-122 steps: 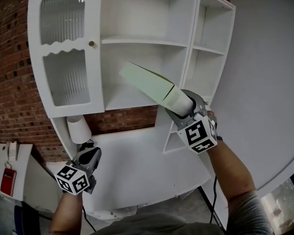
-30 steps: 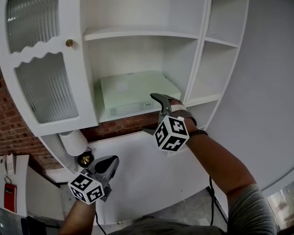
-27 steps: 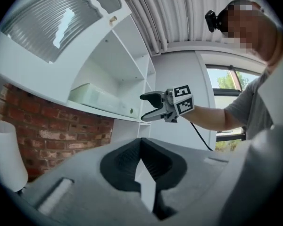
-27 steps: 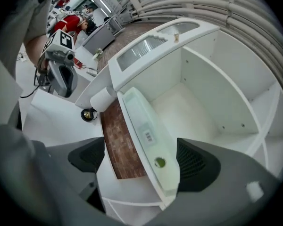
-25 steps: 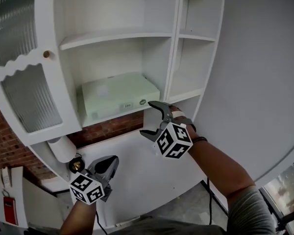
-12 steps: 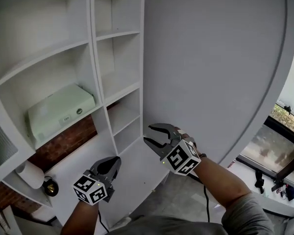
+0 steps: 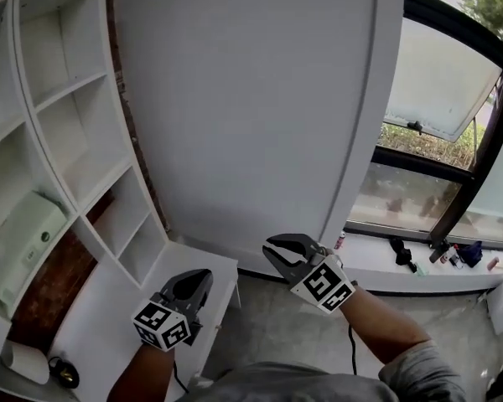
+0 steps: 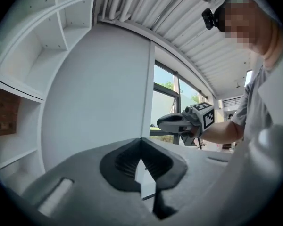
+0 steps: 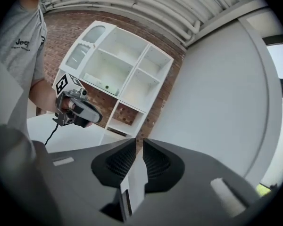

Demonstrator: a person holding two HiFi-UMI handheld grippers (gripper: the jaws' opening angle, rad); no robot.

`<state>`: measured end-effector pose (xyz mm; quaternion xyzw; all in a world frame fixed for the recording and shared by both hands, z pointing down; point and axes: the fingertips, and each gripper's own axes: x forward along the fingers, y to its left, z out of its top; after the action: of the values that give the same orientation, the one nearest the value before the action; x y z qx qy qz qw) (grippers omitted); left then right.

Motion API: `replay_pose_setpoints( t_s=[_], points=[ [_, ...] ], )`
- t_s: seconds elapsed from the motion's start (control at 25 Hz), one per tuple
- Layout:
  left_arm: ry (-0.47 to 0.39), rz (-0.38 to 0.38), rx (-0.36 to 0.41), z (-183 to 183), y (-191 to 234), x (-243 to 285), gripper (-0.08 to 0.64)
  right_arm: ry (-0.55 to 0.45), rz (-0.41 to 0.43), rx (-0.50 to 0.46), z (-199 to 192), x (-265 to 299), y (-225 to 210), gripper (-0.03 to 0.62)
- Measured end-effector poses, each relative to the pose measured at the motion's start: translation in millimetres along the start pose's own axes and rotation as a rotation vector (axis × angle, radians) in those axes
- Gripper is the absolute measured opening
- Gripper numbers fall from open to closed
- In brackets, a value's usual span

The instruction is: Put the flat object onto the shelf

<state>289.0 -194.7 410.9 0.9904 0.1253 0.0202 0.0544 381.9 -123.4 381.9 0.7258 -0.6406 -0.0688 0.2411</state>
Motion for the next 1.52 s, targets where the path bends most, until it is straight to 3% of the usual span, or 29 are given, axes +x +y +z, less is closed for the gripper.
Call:
replay_pose_setpoints(
  t_s=[0.2,0.36,0.6,0.84,1.04,1.52],
  points=[
    [0.033,-0.148,0.012,-23,-50,66,0.0,0.069,-0.15,0.105,-60,-78,-30,0.01],
    [0.065,-0.259,0.025,-46,-95,109,0.0,0.13,-0.233,0.232,-110,-136,-34,0.009],
    [0.101,-0.337,0.026,-75,-138,146,0.0,0.136,-0.37,0.406,-168,-203,-29,0.009],
    [0.146,-0.358,0.01,-100,-149,163,0.0,0.165,-0.439,0.517,-218,-235,-18,0.009],
    [0.161,-0.345,-0.007,-113,-146,167,0.0,0.159,-0.445,0.61,-242,-241,-12,0.009],
    [0.177,-0.279,-0.057,-127,-125,164,0.0,0.148,-0.427,0.679,-258,-232,-17,0.009]
  ],
)
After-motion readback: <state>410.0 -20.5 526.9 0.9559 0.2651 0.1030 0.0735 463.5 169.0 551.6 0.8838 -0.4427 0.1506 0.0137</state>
